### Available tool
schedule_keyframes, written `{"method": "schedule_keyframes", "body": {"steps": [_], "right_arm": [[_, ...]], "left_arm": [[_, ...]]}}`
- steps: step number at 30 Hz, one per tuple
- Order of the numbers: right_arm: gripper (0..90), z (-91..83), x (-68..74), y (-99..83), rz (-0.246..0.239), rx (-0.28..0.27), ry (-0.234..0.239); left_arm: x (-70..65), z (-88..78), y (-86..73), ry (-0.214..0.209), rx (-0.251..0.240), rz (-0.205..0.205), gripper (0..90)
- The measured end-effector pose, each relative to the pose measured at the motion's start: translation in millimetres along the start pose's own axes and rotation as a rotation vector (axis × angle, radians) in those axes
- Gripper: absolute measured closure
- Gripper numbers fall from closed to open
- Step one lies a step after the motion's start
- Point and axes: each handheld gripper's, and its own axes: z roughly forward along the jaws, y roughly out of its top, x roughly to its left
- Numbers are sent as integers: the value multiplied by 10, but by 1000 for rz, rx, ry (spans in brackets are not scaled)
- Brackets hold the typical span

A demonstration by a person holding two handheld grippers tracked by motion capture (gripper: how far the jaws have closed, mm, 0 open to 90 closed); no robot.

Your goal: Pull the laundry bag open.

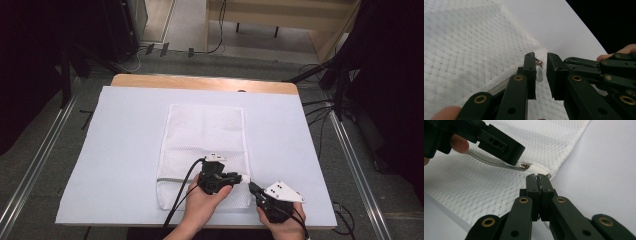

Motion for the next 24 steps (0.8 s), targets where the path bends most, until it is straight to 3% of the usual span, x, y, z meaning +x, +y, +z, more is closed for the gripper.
{"method": "schedule_keyframes", "body": {"steps": [6, 11, 16, 18, 24], "right_arm": [[900, -16, -4, 12, 9, -11, 9], [900, -15, -4, 12, 7, -13, 15], [900, -27, 4, 23, 8, -23, 19], [900, -36, -1, 29, 8, -32, 20], [900, -48, -8, 37, 12, -37, 29]], "left_arm": [[31, -26, -18, -17, 7, 9, 830], [22, -9, -47, -49, 8, 6, 783], [12, -1, -58, -37, 17, 24, 828], [35, -12, -67, -53, 19, 25, 871], [56, -28, -87, -56, 12, 36, 878]]}}
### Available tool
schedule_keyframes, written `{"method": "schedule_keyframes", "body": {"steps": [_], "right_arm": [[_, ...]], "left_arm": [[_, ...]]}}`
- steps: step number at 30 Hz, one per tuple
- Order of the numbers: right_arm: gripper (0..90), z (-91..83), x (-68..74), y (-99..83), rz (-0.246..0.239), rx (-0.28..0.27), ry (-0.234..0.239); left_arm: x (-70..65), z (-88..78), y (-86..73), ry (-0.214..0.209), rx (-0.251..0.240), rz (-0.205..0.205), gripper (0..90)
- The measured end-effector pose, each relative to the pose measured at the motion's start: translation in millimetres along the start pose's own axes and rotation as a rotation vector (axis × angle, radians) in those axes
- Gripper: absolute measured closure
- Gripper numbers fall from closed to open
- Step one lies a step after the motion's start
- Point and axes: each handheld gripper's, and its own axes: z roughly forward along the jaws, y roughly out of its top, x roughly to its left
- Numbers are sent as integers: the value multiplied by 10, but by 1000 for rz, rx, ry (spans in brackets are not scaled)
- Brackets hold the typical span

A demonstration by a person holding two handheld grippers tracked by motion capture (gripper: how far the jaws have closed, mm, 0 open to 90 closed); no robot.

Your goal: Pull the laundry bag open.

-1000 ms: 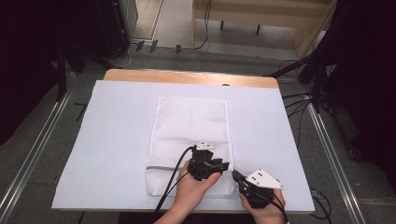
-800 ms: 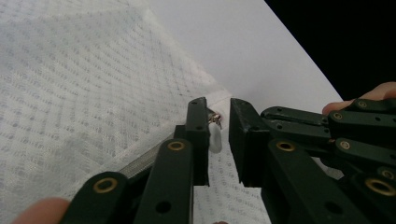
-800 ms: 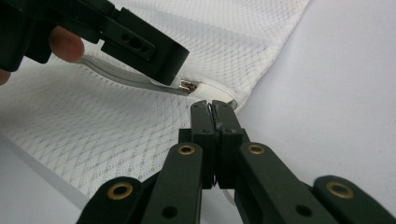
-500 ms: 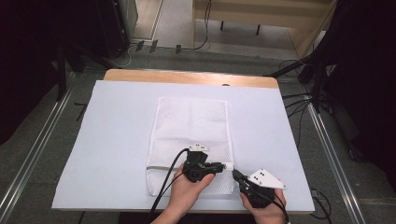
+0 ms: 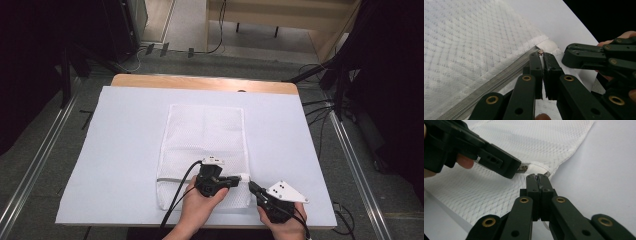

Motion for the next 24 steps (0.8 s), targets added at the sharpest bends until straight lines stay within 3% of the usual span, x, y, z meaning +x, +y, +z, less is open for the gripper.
{"method": "schedule_keyframes", "body": {"steps": [5, 14, 18, 24], "right_arm": [[900, -39, 21, 44, 0, -15, -5], [900, -54, 16, 76, 1, -4, -29], [900, -71, 8, 87, -1, -10, -44], [900, -89, 4, 95, -12, -11, -52]], "left_arm": [[45, -23, -38, -2, 0, 12, 878], [141, -125, -121, 47, -1, 14, 879], [244, -231, -170, 79, -3, 8, 879], [459, -485, -297, 120, -20, -32, 879]]}}
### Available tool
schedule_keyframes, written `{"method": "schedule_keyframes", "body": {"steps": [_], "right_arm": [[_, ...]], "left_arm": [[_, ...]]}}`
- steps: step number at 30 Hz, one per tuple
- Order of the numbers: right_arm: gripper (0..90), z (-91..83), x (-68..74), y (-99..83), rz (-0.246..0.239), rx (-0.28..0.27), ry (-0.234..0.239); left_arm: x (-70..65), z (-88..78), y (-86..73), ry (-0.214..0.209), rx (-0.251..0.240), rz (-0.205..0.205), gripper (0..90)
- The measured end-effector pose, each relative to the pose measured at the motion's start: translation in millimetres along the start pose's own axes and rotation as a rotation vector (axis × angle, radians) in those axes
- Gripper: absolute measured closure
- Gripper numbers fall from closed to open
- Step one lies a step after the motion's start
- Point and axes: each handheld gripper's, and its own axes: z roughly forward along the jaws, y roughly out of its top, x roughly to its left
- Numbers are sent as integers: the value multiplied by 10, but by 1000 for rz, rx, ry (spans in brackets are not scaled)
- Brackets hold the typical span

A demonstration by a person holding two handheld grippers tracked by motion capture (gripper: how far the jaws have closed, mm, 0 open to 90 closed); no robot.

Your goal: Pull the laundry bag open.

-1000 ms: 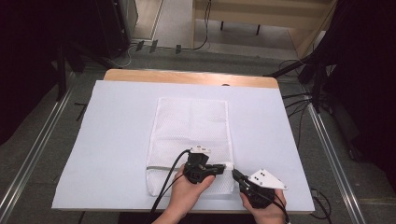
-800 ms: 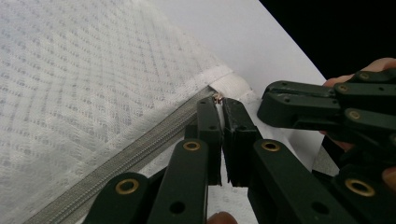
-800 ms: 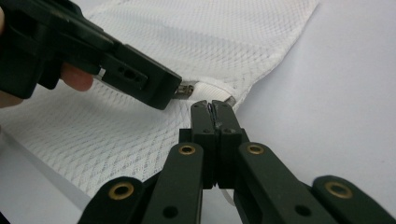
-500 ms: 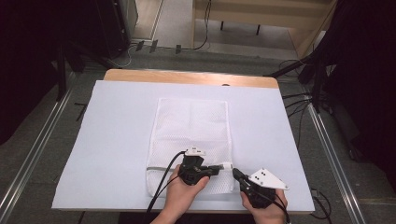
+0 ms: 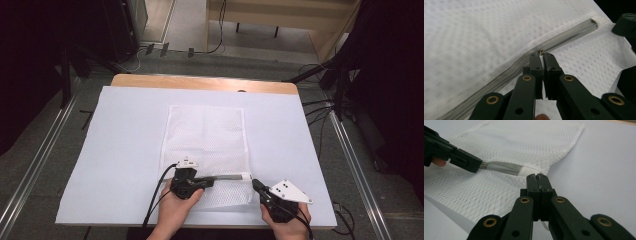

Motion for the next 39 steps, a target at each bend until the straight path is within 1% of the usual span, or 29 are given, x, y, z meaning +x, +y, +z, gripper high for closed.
{"method": "schedule_keyframes", "body": {"steps": [1, 2, 3, 4, 5, 6, 7, 9, 12, 14, 15, 16, 17, 20, 21, 22, 23, 24, 25, 26, 28, 29, 32, 35, 38, 39], "right_arm": [[900, -4, 11, 2, 0, 4, 0], [900, -4, 11, 2, 0, 4, 0], [900, -5, 17, 3, -2, 6, -2], [900, 0, 30, 6, -11, 5, -10], [900, 0, 30, 6, -11, 5, -10], [900, -1, 33, 7, -13, 5, -18], [900, -8, 13, 13, -8, 3, -24], [900, -10, -13, 12, -5, 0, -23], [900, -13, -27, 6, 2, 5, -27], [900, -16, -34, 6, 6, 5, -28], [900, -18, -33, 11, 4, 5, -30], [900, -19, -30, 13, 5, 6, -29], [900, -20, -27, 14, 5, 6, -28], [900, -21, -19, 17, 1, 8, -28], [900, -21, -17, 18, 1, 7, -27], [900, -22, -17, 19, 3, 7, -28], [900, -21, -19, 21, 5, 7, -28], [900, -16, -21, 22, 4, 11, -25], [900, -11, -18, 21, 2, 13, -24], [900, -10, -10, 21, -1, 16, -22], [900, -16, 3, 25, -7, 18, -23], [900, -20, 9, 29, -4, 18, -21], [900, -22, 17, 34, -8, 18, -24], [900, -16, 19, 37, -9, 19, -17], [900, -20, 28, 45, -6, 23, -15], [900, -18, 38, 51, -3, 20, -14]], "left_arm": [[57, -62, -30, 10, -8, -7, 879], [57, -62, -30, 10, -8, -7, 879], [91, -104, -49, 16, -13, -11, 879], [133, -168, -77, 47, -20, -10, 879], [133, -168, -77, 47, -20, -10, 879], [164, -209, -93, 62, -25, -11, 879], [249, -301, -136, 73, -32, -21, 879], [267, -331, -153, 80, -34, -29, 879], [358, -450, -227, 102, -38, -35, 879], [422, -526, -266, 117, -41, -46, 879], [496, -598, -293, 131, -40, -55, 879], [496, -598, -293, 131, -40, -55, 879], [566, -659, -314, 145, -43, -69, 878], [617, -716, -334, 151, -47, -76, 878], [628, -732, -340, 157, -49, -72, 879], [639, -750, -346, 156, -47, -68, 878], [653, -773, -351, 143, -41, -70, 879], [669, -806, -357, 142, -46, -72, 878], [669, -806, -357, 142, -46, -72, 879], [696, -846, -360, 148, -52, -76, 878], [714, -867, -362, 145, -58, -83, 879], [741, -910, -368, 143, -63, -89, 879], [755, -949, -380, 146, -64, -86, 879], [761, -977, -393, 157, -48, -52, 879], [790, -1003, -403, 157, -42, -48, 879], [794, -1011, -405, 159, -42, -54, 879]]}}
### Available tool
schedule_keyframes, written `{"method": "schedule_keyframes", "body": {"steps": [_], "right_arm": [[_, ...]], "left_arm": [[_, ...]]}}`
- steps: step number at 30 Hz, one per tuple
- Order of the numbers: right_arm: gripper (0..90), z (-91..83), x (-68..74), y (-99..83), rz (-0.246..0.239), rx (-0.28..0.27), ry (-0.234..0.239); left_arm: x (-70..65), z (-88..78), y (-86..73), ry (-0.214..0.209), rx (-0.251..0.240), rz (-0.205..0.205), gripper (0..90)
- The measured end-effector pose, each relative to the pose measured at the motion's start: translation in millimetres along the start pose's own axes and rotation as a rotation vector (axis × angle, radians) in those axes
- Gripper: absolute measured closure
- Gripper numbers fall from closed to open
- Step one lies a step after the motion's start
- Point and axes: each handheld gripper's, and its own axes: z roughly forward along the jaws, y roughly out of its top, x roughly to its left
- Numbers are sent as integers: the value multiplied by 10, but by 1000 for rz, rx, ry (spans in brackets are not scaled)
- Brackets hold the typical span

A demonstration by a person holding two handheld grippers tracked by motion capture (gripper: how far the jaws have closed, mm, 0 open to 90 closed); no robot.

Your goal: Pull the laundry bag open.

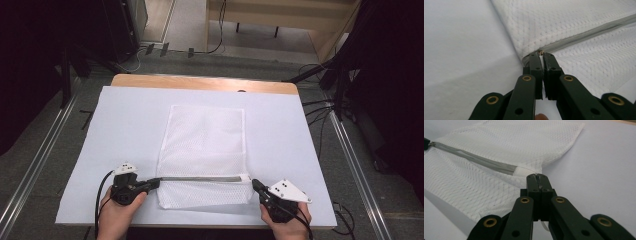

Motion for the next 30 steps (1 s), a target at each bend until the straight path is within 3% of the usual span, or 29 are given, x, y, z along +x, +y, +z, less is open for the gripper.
{"method": "schedule_keyframes", "body": {"steps": [9, 11, 12, 15, 17, 18, 19, 22, 25, 26, 27, 28, 29, 30], "right_arm": [[900, 11, 36, 8, -8, 7, 1], [900, 9, 58, 10, -17, 7, -12], [900, 9, 58, 10, -17, 7, -12], [900, -26, 50, 13, -20, -14, 0], [900, -35, 48, -4, -14, -16, 12], [900, -35, 48, -4, -14, -16, 12], [900, -31, 46, -23, -16, -15, 11], [900, -18, 38, -32, -14, -18, 18], [898, -6, 6, -42, -1, -33, 17], [714, 2, -21, -57, 8, -50, 15], [714, 2, -21, -57, 8, -50, 15], [616, 9, -33, -65, 16, -64, 0], [548, 2, -82, -71, 38, -83, 15], [548, 2, -82, -71, 38, -83, 15]], "left_arm": [[110, -97, -42, 9, -14, -9, 878], [102, -98, -56, 2, -23, 2, 876], [94, -95, -59, -3, -30, 28, 876], [75, -152, -77, 16, -125, 91, 690], [80, -173, -70, 27, -150, 89, 556], [92, -191, -63, 31, -168, 81, 556], [101, -210, -63, 25, -203, 67, 477], [86, -222, -57, 65, -220, 83, 401], [92, -242, -40, 83, -247, 72, 273], [122, -264, -31, 78, -263, 61, 210], [122, -264, -31, 78, -263, 61, 180], [141, -274, -28, 72, -267, 58, 180], [166, -295, -35, 62, -273, 66, 134], [166, -295, -35, 62, -273, 66, 133]]}}
